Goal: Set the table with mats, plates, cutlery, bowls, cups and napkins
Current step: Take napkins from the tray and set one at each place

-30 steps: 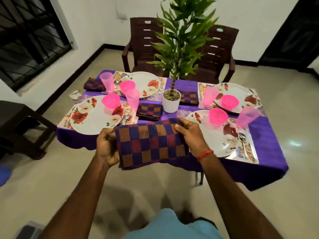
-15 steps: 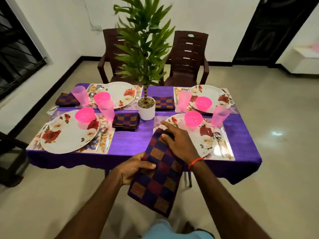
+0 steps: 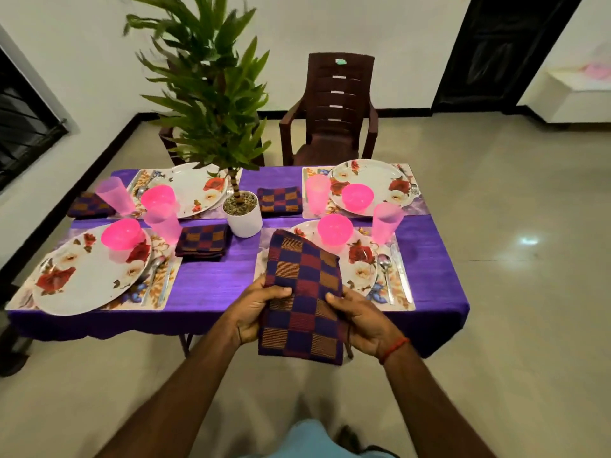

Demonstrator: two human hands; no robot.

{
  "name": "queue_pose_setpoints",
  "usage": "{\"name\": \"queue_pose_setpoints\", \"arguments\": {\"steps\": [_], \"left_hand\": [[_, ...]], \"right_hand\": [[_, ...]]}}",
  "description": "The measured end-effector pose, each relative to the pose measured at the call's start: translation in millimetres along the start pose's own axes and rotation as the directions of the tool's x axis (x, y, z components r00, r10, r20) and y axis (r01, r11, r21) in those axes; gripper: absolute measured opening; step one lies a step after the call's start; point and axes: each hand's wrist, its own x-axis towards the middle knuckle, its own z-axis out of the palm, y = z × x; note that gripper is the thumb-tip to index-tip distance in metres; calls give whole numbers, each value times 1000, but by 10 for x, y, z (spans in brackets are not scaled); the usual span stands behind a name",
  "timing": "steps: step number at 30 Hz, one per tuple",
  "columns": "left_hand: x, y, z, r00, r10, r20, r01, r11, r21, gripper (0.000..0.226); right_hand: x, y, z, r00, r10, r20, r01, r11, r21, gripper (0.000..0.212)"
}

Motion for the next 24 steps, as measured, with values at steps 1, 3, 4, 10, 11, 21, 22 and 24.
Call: {"name": "queue_pose_setpoints", "arguments": {"steps": [1,3,4,10,11,21,22,24], "left_hand": [[56,-13,65,1000,-2,-8,2,1000,19,56],[169,-49,167,1000,-21,-15,22,999,41,51],[225,-67,203,999,-35,-17,36,998,47,50],[555,-182,486,996,-49,74,44,996,72,65],[631,-190,558,997,-30,68,24,996,85,65],[929,16,1136,989,71,126,-79,995,61,55],[960,-11,1131,992,56,114,-62,997,48,55],[1027,-51,1148,995,22,96,-25,999,30,34]], "right_hand": [[-8,-96,-51,1000,-25,-14,24,999,-29,48],[-69,-279,-128,996,-63,-59,54,988,-144,48],[-110,-348,-168,994,-83,-78,66,977,-203,47],[-288,-571,-536,977,-152,-149,118,969,-216,42],[-290,-619,-620,973,-181,-146,149,967,-207,44],[-349,-1030,-1019,873,-424,-241,369,898,-242,49],[-337,-1019,-1053,874,-419,-246,362,900,-244,46],[-326,-1014,-1141,866,-413,-281,351,903,-246,41]]}}
